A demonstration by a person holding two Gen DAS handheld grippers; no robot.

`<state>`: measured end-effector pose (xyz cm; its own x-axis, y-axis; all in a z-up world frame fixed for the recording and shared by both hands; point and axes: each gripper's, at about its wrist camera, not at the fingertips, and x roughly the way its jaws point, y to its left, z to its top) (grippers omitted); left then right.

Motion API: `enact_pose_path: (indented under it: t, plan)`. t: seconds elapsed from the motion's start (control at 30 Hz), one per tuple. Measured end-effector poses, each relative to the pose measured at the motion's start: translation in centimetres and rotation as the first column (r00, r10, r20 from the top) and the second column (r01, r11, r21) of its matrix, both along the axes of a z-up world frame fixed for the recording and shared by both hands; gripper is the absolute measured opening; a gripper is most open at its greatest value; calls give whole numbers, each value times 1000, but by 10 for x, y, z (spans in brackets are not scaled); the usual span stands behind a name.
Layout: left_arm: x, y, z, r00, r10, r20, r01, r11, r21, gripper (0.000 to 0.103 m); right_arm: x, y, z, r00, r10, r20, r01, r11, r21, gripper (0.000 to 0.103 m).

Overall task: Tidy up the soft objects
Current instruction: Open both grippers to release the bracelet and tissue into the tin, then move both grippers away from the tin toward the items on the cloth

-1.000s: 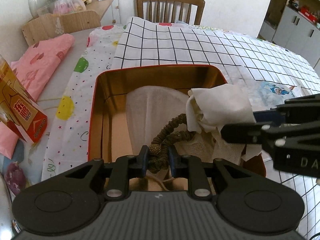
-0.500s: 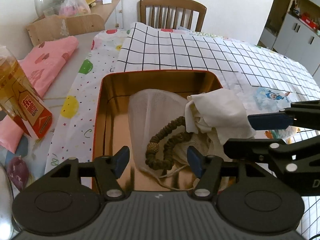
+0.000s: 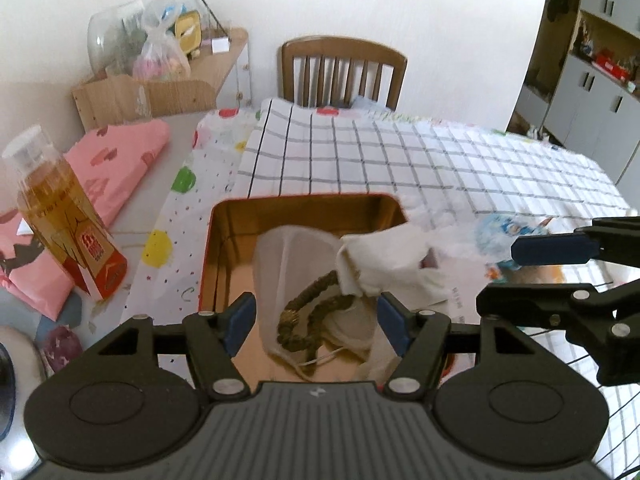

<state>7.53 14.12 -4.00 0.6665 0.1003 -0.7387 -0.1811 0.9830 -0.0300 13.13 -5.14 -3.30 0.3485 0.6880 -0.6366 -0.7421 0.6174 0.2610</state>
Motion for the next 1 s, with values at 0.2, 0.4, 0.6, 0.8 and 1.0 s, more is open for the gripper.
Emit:
enact_pose_path:
  t: [0.2, 0.4, 0.6, 0.8, 1.0]
  plan:
    - [-8, -22, 19, 999, -3, 52, 2, 1000, 10, 74, -9, -29, 15, 999, -6, 51, 5, 1000, 29, 69]
    - [-13, -50, 32, 996, -22, 87, 21, 1000, 17, 76, -13, -69, 29, 996, -39, 74, 33, 996, 79, 76]
    - [-12, -80, 40, 992, -44, 117, 44, 999, 0, 82, -17, -107, 38, 991, -63, 120, 52, 994, 99, 83]
    - [-4, -110, 42, 989, -47, 138, 48, 999, -5, 85, -17, -146, 34, 986, -110, 124, 97, 990, 107, 91]
    - [6, -136, 37, 987, -70, 148, 72, 997, -9, 86, -13, -181, 20, 982, -157, 103, 148, 985, 91, 93]
